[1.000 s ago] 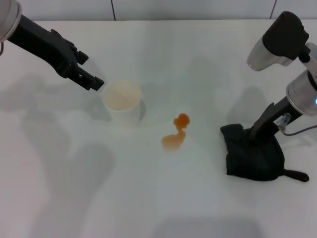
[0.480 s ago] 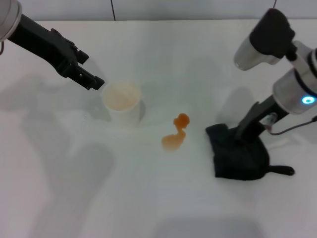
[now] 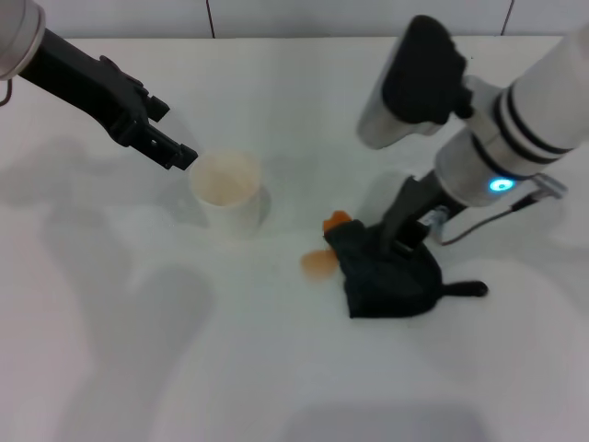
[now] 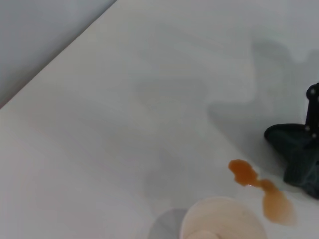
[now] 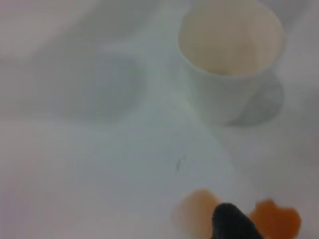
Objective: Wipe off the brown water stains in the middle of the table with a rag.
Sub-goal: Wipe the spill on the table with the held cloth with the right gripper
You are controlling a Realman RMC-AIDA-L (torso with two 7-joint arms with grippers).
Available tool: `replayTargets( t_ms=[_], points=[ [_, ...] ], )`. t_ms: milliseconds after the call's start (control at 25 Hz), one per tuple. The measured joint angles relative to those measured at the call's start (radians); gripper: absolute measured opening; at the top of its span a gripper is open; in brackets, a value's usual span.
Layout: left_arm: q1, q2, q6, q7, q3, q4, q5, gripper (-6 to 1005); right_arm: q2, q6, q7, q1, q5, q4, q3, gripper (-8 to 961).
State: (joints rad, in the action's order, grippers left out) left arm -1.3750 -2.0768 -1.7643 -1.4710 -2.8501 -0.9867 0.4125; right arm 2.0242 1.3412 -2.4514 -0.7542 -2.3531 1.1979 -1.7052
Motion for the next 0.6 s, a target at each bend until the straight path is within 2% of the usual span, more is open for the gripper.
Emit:
replayTargets(
  t_ms=[320,600],
  points=[
    [-0.001,0.0,0.006,0.0,0.0,0.003,0.0,892,-0.001,-0.233,0.025,-0.011,-0.009,-0.018,-0.206,79],
    [-0.001,0.0,0.012,0.002,0.0,0.004,-0.002,892,0.0,-0.293,0.151,-0.003,-0.02,0.016,-0.354,78]
  ],
)
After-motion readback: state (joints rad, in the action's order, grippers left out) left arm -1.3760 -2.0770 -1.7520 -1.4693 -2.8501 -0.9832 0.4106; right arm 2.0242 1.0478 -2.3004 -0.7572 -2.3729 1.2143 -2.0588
